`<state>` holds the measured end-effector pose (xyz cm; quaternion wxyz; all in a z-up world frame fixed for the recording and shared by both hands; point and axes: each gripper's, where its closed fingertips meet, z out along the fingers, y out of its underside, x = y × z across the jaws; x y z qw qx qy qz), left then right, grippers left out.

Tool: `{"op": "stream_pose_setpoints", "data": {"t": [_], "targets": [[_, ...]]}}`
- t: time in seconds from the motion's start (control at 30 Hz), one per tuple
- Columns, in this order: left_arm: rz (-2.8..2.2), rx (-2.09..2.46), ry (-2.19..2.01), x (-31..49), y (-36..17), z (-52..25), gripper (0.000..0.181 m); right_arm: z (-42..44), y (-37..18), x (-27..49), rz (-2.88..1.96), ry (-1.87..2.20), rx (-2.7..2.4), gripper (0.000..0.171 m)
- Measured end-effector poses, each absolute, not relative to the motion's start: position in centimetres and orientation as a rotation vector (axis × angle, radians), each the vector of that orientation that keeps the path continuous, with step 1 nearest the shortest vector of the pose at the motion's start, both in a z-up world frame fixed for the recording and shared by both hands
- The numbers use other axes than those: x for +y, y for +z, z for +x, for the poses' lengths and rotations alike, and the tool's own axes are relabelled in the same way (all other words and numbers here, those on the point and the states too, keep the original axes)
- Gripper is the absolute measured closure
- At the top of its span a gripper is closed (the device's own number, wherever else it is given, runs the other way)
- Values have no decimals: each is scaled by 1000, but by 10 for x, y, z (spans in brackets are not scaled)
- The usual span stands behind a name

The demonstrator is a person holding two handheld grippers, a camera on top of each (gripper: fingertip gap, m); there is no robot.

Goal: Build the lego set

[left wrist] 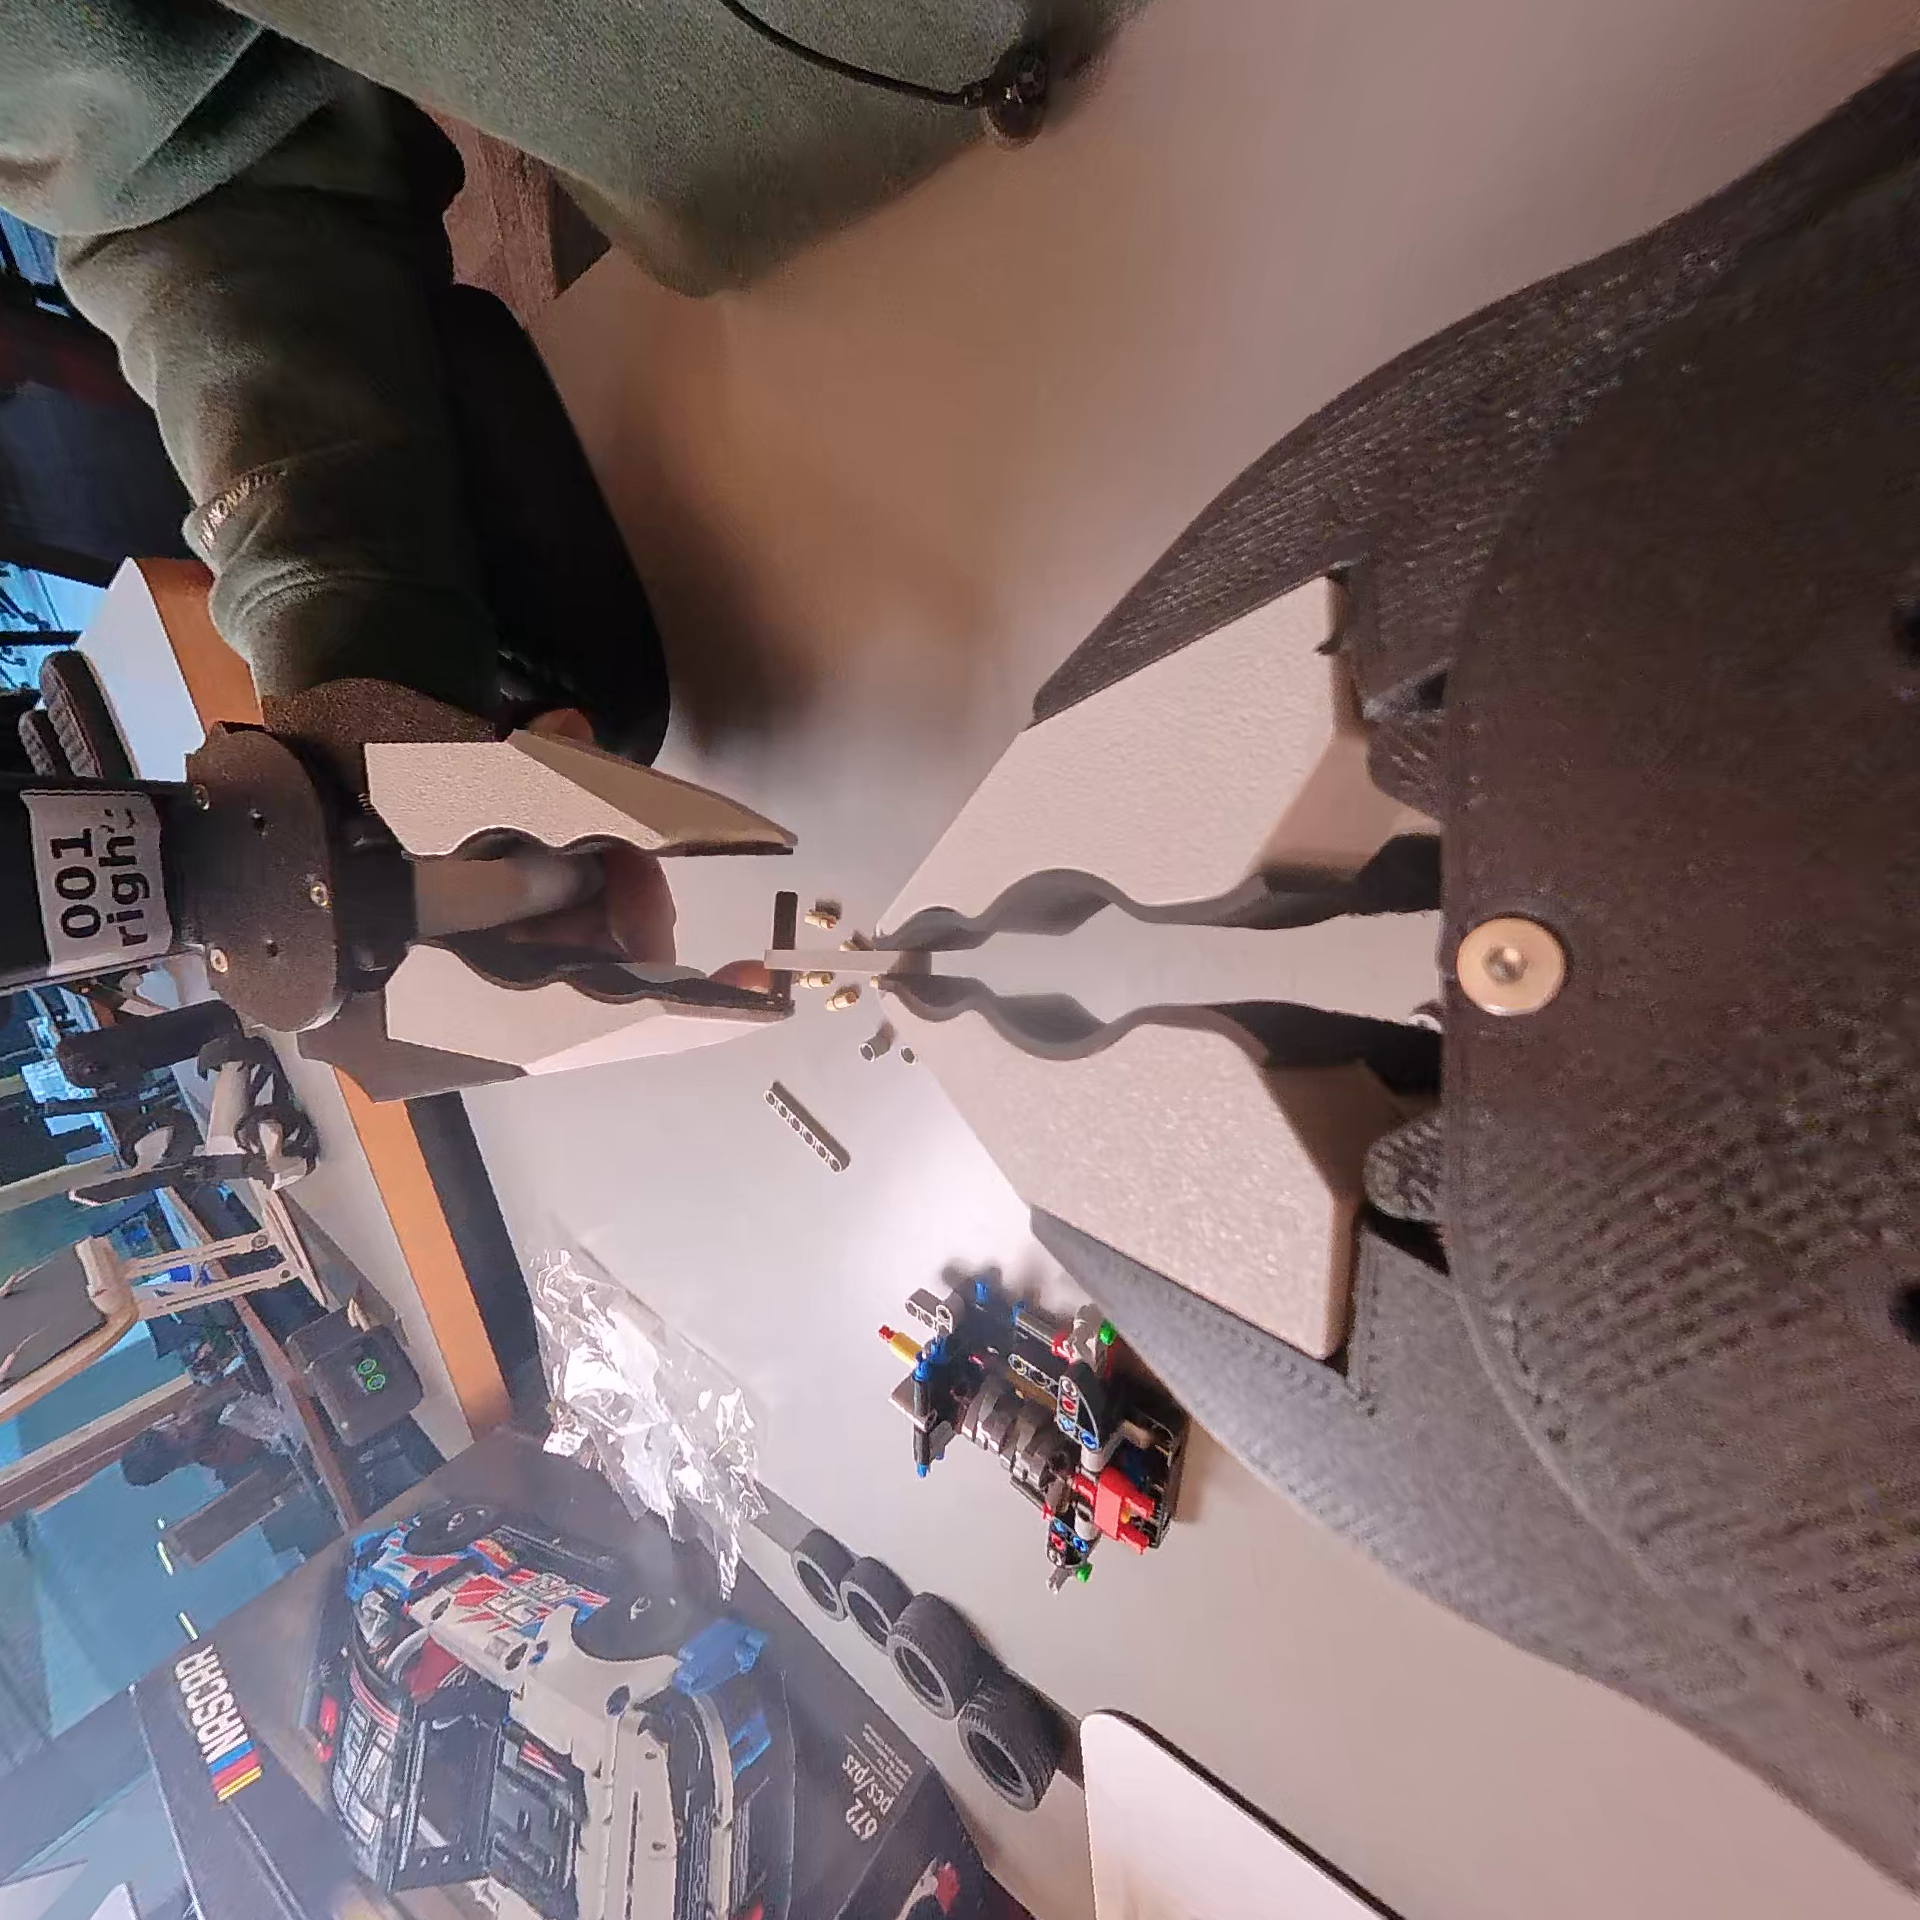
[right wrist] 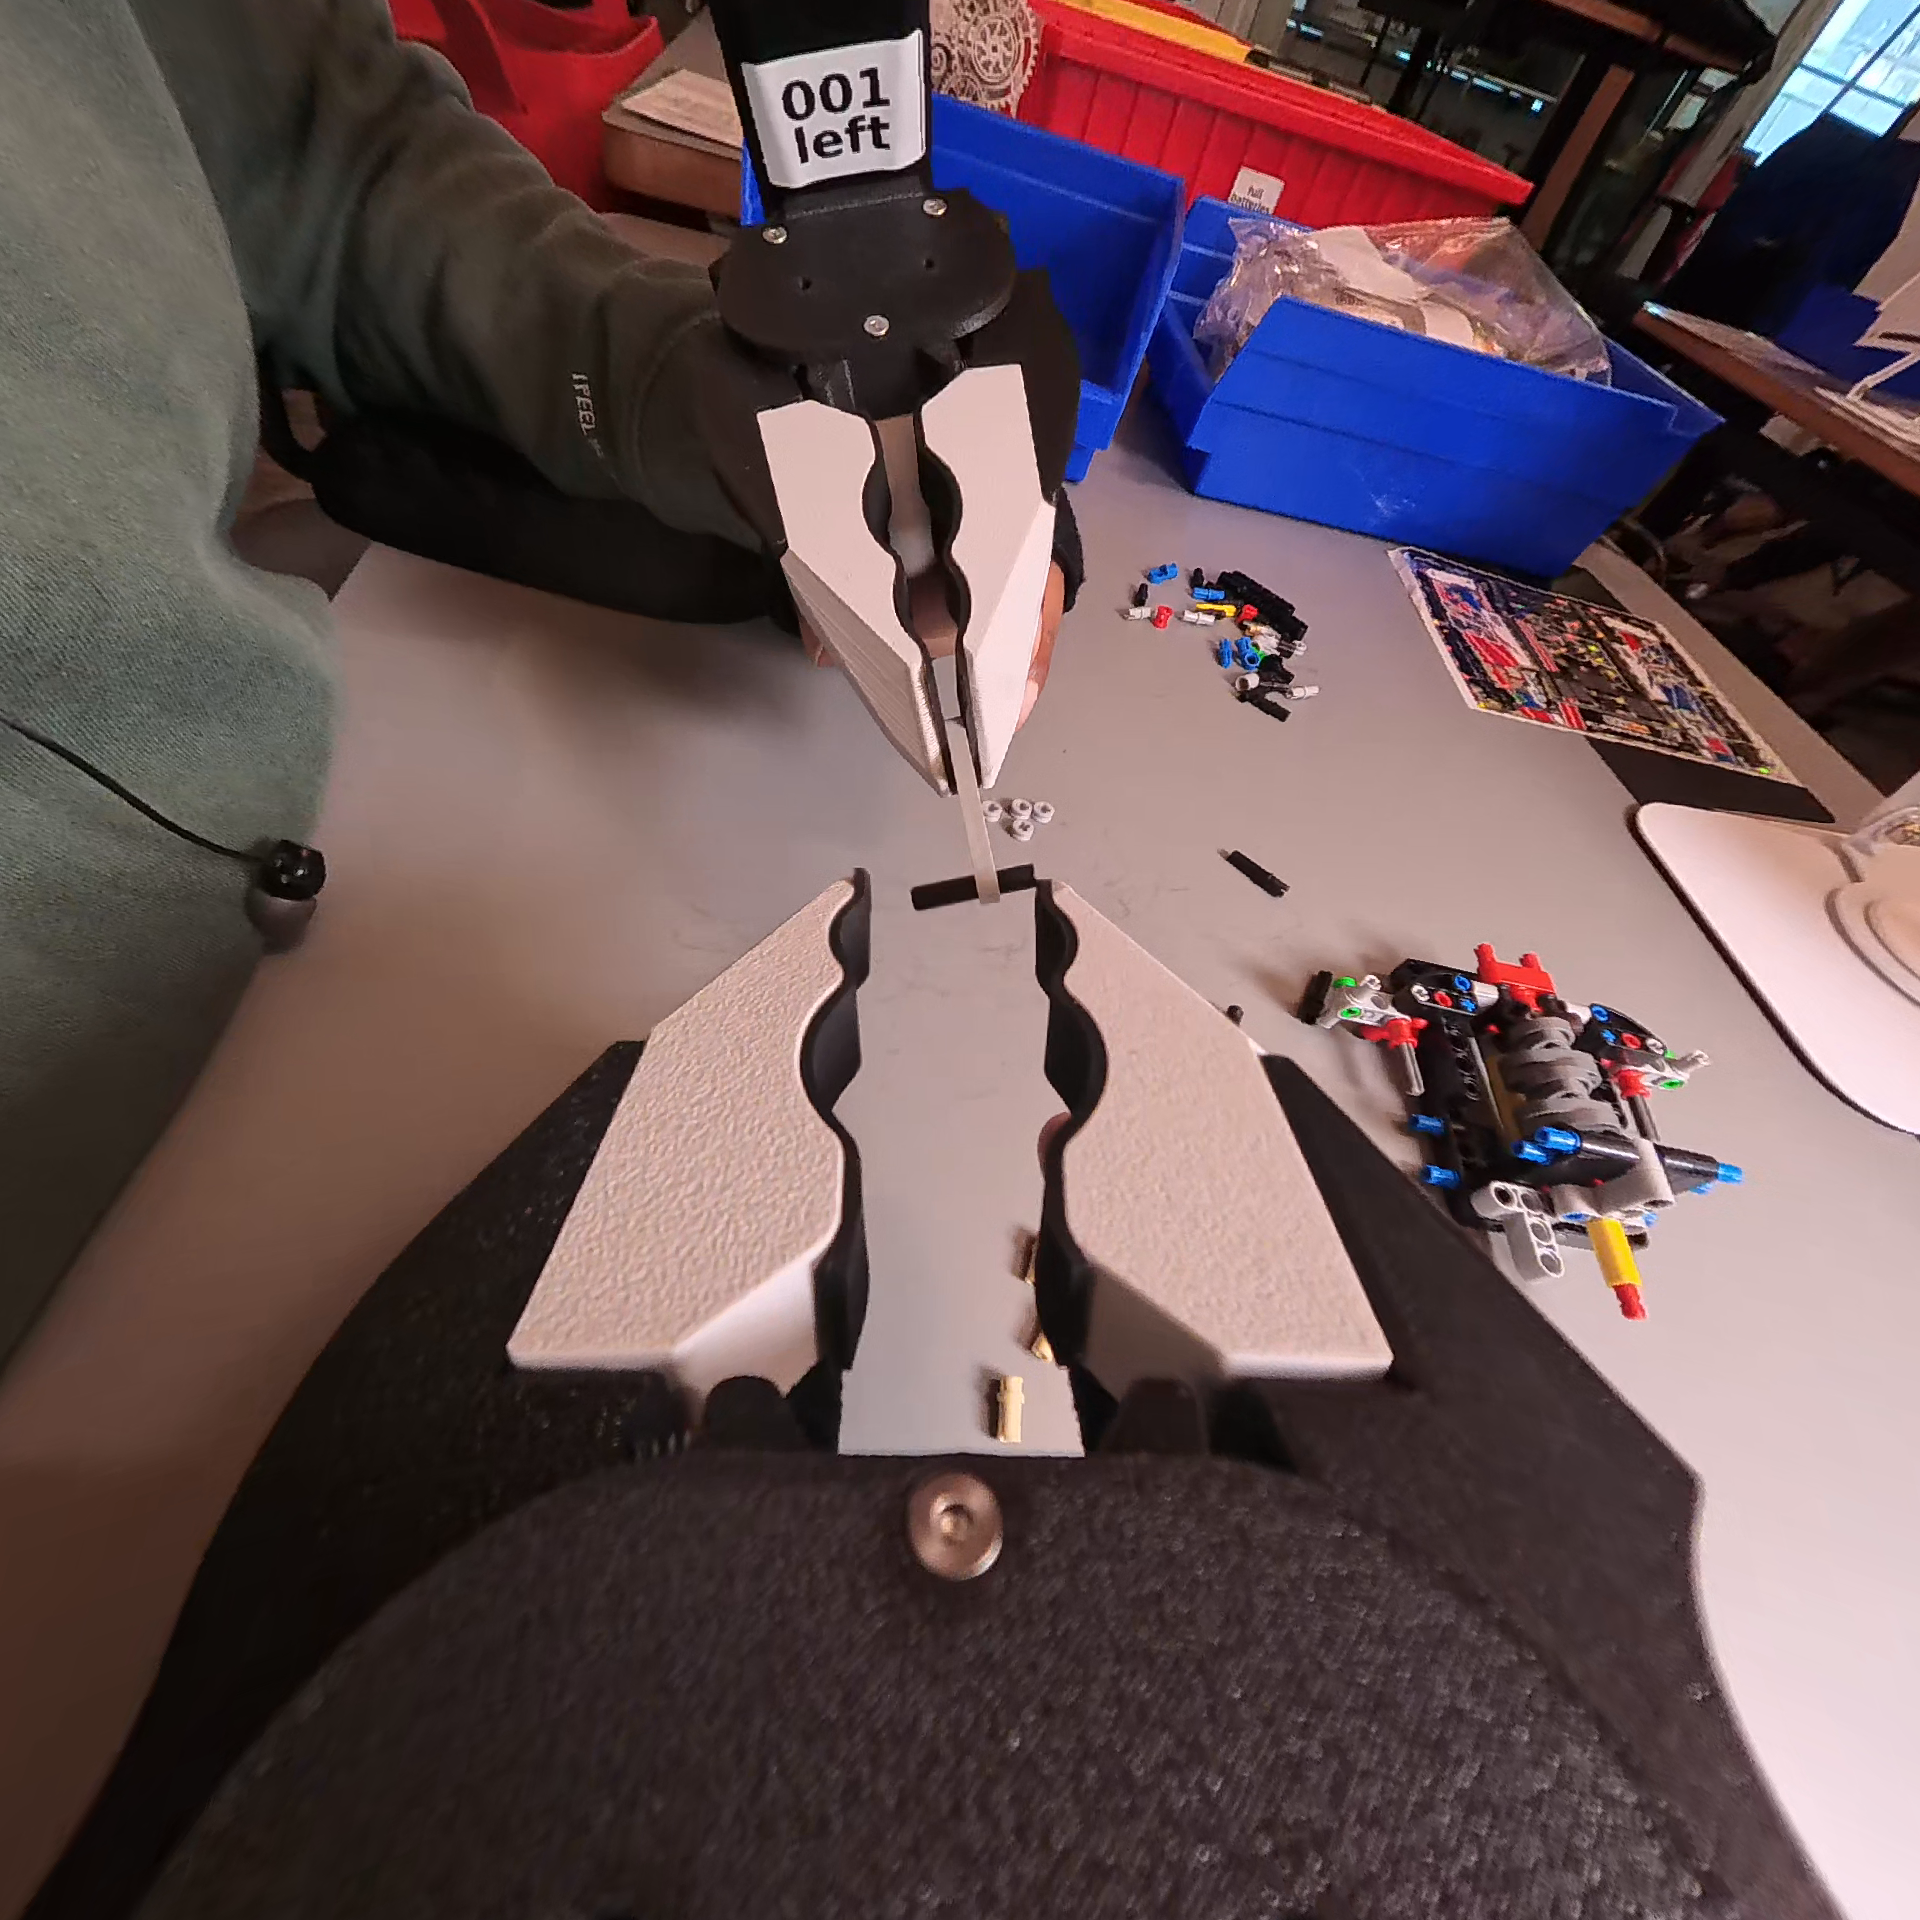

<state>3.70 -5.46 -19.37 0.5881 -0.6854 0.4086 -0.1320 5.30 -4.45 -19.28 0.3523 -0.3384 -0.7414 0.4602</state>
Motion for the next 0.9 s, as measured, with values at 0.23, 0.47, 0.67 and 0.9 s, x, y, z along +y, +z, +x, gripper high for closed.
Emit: {"op": "stream_pose_setpoints", "data": {"t": [0.23, 0.47, 0.67, 0.9], "targets": [[-1590, 948, -321, -56, -192, 38, 180, 54, -191, -44, -859, 1187, -1908, 147], [-1578, 971, -313, -57, -192, 40, 180, 53, -188, -43, -896, 1233, -1892, 144], [-1524, 1051, -225, -61, -194, 45, 180, 56, -195, -44, -1233, 1533, -1901, 148], [-1479, 1077, -184, -64, -189, 48, 180, 56, -187, -51, -1320, 1750, -1842, 162]]}}
